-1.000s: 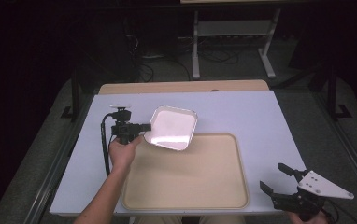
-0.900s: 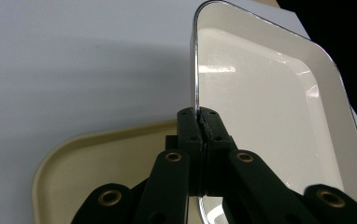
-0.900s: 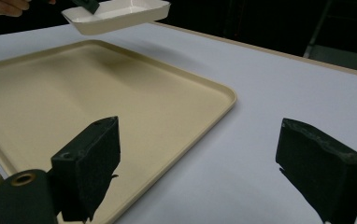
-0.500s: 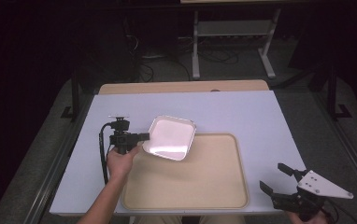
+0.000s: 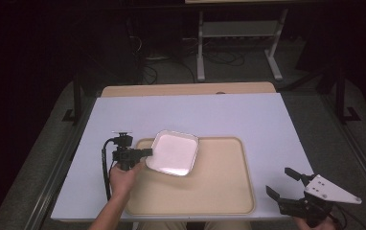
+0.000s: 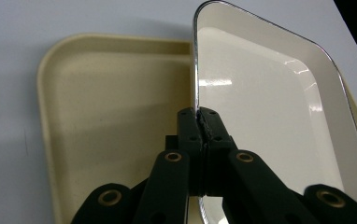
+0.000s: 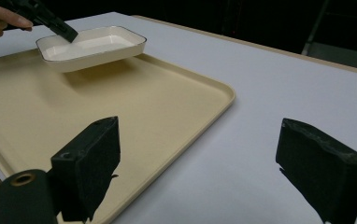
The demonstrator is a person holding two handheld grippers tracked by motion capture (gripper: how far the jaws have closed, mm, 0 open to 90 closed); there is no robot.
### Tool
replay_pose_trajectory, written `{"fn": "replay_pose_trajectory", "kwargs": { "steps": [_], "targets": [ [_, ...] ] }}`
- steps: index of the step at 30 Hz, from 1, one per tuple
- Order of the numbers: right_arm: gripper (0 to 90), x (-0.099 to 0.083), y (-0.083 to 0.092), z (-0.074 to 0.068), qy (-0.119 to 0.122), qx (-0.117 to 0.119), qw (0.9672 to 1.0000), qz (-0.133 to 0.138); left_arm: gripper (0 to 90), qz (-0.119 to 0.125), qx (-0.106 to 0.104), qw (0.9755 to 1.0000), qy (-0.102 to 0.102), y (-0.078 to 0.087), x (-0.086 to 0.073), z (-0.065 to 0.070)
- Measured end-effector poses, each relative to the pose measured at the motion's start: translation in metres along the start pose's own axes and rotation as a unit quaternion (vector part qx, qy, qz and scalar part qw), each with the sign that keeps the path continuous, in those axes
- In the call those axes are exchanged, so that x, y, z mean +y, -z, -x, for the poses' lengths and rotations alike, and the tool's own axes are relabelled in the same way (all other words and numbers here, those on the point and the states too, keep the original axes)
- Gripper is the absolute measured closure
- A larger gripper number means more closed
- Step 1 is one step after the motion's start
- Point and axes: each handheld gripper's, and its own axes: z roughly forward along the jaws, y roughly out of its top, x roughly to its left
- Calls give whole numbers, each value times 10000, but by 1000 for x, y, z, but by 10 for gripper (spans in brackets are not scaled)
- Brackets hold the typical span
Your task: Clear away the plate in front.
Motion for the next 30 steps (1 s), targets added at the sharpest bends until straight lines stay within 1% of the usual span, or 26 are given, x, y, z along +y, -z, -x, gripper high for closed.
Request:
{"fn": "replay_pose_trajectory", "kwargs": {
  "steps": [7,9,16,21,22,25,26,30],
  "targets": [
    [129,0,0,0,0,-1,10000,-4,886,-54,9,10000,17,-3,-9,4],
    [129,0,0,0,-1,0,10000,-5,886,-91,26,10000,-15,-5,-11,6],
    [129,0,-1,0,22,-10,10000,-42,886,-211,154,9996,-80,-12,-15,13],
    [129,0,0,0,15,-13,10000,-24,886,-233,224,9994,-96,-15,-17,15],
    [128,0,0,0,17,-9,10000,-27,886,-255,281,9992,-95,-17,-19,16],
    [129,0,0,0,26,-4,10000,-32,885,-244,264,9993,-50,-18,-21,15],
    [128,0,0,0,25,-4,10000,-33,885,-204,275,9994,-20,-19,-23,16],
    [129,0,0,0,17,-4,10000,-28,884,-201,313,9993,-15,-18,-25,17]
  ]
}}
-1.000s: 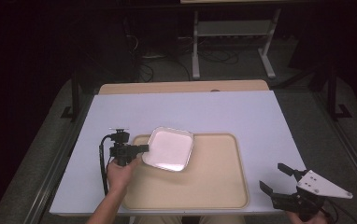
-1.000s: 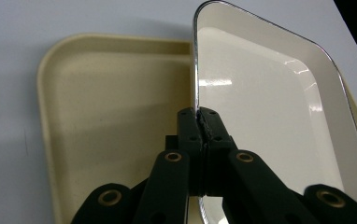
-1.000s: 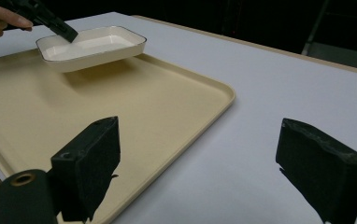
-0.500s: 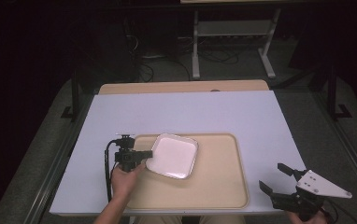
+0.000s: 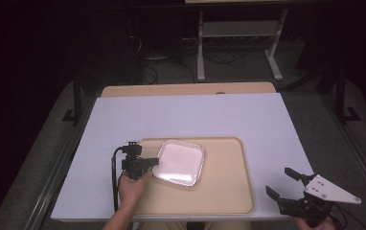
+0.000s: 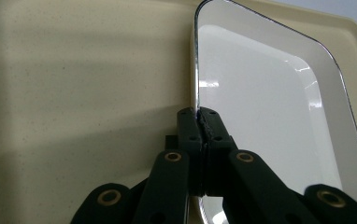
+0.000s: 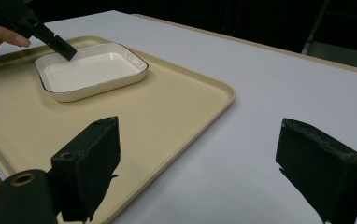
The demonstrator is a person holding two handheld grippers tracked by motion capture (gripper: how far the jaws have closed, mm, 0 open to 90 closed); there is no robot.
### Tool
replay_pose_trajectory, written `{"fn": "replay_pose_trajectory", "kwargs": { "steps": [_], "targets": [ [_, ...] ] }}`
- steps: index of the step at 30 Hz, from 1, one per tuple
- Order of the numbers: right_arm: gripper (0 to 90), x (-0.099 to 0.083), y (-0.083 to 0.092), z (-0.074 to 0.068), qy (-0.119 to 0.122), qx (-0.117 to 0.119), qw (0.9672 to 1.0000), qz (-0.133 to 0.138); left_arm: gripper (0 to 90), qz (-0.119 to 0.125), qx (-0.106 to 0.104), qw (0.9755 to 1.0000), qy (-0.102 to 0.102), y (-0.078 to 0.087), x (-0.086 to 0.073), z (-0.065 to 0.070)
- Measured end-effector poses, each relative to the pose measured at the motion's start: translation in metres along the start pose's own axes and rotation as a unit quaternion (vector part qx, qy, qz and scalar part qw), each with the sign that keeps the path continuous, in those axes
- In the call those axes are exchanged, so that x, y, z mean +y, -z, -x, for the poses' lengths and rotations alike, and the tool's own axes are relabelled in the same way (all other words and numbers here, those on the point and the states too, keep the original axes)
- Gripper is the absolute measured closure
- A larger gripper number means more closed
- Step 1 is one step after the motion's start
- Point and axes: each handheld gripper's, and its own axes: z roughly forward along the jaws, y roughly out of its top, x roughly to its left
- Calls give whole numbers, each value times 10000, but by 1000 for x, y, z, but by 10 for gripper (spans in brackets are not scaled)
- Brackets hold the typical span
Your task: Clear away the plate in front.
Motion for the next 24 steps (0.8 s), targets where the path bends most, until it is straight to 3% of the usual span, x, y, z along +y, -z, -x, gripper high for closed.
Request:
{"fn": "replay_pose_trajectory", "kwargs": {
  "steps": [9,12,18,24],
  "targets": [
    [129,0,0,0,18,3,10000,-8,875,85,132,9999,62,4,-8,3],
    [129,0,0,-1,23,4,10000,-14,869,109,100,9998,168,6,-11,3],
    [128,0,-1,-1,29,1,10000,-39,849,75,150,9999,41,9,-16,5],
    [128,0,-1,-1,45,4,10000,-61,838,42,57,10000,39,12,-21,4]
  ]
}}
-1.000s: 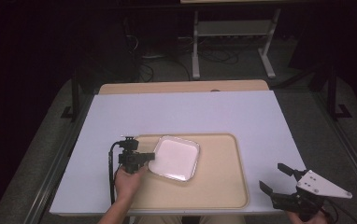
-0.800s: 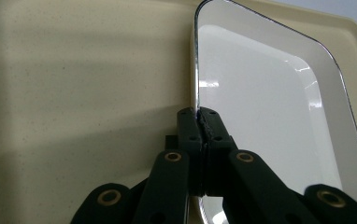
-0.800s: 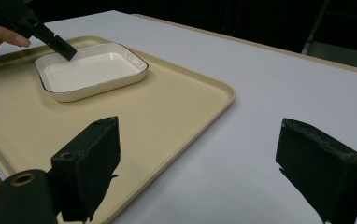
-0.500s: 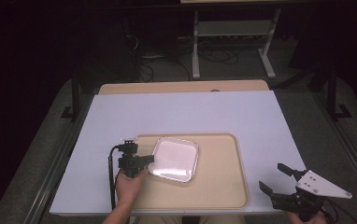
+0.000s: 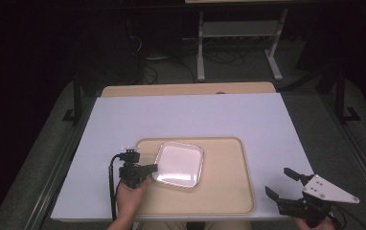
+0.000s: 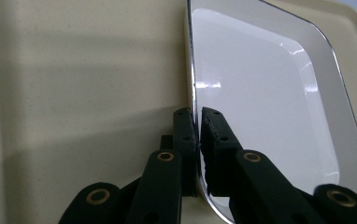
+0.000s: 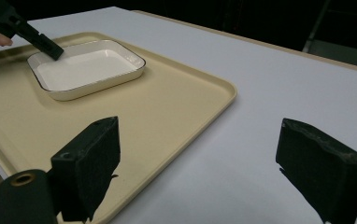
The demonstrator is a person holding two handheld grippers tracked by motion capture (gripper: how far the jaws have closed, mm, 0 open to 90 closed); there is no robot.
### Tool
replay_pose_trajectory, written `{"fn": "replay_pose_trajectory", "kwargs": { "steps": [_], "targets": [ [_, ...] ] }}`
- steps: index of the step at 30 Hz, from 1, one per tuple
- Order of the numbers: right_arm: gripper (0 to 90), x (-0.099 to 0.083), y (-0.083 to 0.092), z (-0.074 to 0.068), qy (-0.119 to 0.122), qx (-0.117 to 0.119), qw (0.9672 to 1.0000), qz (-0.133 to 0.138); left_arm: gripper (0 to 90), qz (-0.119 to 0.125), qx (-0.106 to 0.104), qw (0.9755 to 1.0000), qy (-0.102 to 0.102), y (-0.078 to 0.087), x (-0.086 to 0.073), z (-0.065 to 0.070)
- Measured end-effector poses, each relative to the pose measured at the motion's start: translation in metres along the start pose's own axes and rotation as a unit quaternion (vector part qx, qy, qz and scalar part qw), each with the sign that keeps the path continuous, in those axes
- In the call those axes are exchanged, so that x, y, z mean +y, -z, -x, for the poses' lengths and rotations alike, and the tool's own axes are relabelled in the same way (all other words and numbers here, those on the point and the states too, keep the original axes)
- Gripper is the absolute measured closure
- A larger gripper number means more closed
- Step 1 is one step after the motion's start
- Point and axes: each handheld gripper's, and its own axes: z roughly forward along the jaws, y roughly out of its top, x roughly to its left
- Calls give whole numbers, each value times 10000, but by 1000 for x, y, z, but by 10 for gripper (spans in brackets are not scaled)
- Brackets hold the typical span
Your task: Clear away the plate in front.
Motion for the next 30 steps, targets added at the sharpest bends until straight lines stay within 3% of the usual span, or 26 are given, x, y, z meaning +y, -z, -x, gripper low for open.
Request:
{"fn": "replay_pose_trajectory", "kwargs": {
  "steps": [14,30],
  "targets": [
    [129,0,0,0,1,-8,10000,-15,807,-105,-166,9997,-126,5,-14,9],
    [129,0,0,0,14,-14,10000,-35,810,-156,-253,9992,-249,2,-15,17]
  ]
}}
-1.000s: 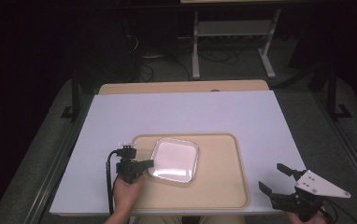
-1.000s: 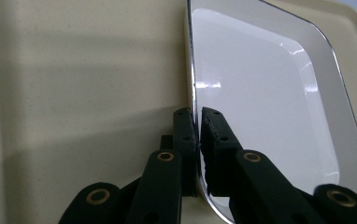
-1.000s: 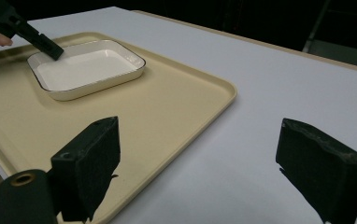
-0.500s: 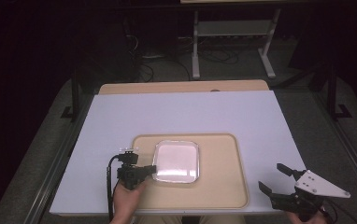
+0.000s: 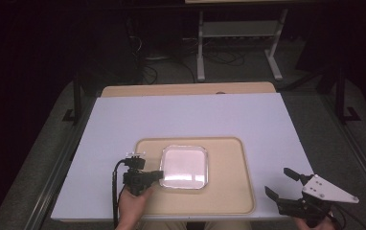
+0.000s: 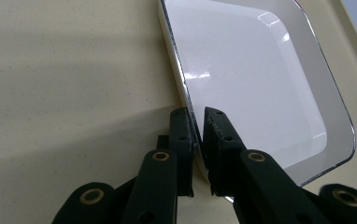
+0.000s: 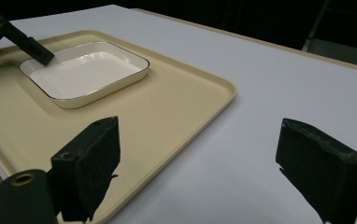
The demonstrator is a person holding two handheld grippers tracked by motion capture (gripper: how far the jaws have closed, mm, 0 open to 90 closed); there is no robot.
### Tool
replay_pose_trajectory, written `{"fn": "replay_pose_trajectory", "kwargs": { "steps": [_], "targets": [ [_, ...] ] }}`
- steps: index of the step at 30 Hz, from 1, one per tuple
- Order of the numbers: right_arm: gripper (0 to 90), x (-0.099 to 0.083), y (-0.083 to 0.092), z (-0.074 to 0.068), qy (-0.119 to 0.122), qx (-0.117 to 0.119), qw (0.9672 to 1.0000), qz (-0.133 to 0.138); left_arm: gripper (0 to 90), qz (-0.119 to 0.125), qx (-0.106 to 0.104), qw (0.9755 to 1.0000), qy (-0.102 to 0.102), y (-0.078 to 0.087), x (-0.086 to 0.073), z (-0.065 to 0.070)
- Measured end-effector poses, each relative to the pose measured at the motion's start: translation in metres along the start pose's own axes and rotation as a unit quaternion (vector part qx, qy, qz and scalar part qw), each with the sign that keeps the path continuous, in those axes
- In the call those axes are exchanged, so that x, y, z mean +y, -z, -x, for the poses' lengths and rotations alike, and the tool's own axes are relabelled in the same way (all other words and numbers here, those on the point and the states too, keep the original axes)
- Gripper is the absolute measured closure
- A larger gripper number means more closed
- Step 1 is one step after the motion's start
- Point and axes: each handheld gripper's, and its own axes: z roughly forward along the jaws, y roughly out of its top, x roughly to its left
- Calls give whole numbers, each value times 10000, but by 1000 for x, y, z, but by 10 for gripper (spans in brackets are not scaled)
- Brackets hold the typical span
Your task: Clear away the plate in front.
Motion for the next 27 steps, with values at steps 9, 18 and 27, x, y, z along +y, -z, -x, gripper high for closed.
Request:
{"fn": "replay_pose_trajectory", "kwargs": {
  "steps": [9,18,27],
  "targets": [
    [129,0,0,0,3,0,10000,0,803,-10,-78,9999,-86,0,-3,8],
    [129,0,0,0,3,0,10000,-1,795,0,-77,9999,-146,0,-5,10],
    [129,0,0,0,5,1,10000,-6,784,2,-77,9998,-164,-1,-6,10]
  ]
}}
